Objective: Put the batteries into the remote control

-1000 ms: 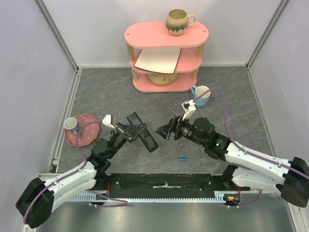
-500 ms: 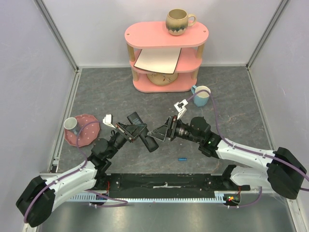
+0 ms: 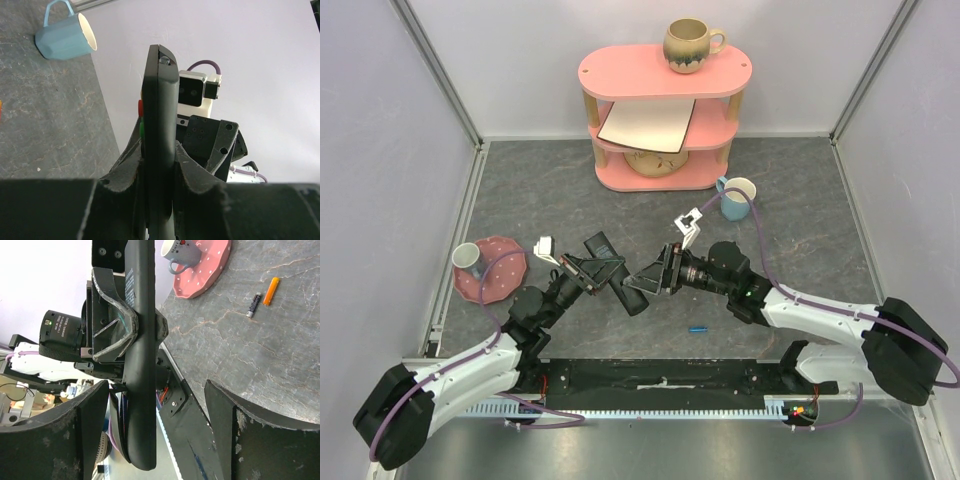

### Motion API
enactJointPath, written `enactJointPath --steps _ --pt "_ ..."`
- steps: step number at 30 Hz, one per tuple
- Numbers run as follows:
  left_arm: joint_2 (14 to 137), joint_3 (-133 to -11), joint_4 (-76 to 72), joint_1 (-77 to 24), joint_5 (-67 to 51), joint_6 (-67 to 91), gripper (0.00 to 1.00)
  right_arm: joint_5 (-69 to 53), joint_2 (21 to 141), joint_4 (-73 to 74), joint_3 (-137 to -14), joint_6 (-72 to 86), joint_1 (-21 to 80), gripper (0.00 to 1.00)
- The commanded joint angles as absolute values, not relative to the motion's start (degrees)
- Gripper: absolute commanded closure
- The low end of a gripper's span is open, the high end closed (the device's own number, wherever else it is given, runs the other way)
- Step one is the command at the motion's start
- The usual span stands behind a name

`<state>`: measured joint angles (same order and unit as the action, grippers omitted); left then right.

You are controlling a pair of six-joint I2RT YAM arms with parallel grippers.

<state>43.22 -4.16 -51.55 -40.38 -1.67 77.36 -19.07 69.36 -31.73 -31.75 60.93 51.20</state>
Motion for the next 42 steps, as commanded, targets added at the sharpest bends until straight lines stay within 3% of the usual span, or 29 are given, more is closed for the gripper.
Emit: enactJointPath --steps 1,31,36,42 --pt "42.9 -6.3 -56.1 -40.7 -1.7 77.2 0.98 -20.7 70.1 -34.3 -31.6 61.1 51.1 0.17" --pt "44.0 -8.9 -56.7 -40.7 -1.6 76.6 0.98 -22.1 70.8 -32.5 -30.0 59.5 51.2 0.23" --pt "44.0 -8.8 -56.7 -40.7 -1.7 76.6 0.98 -22.8 71.5 -34.4 -29.5 60.5 51.2 0.28" --pt "44.0 -8.4 -56.4 -40.7 -1.4 76.6 0.98 -25.2 73.3 -39.7 -28.7 62.7 51.2 0.46"
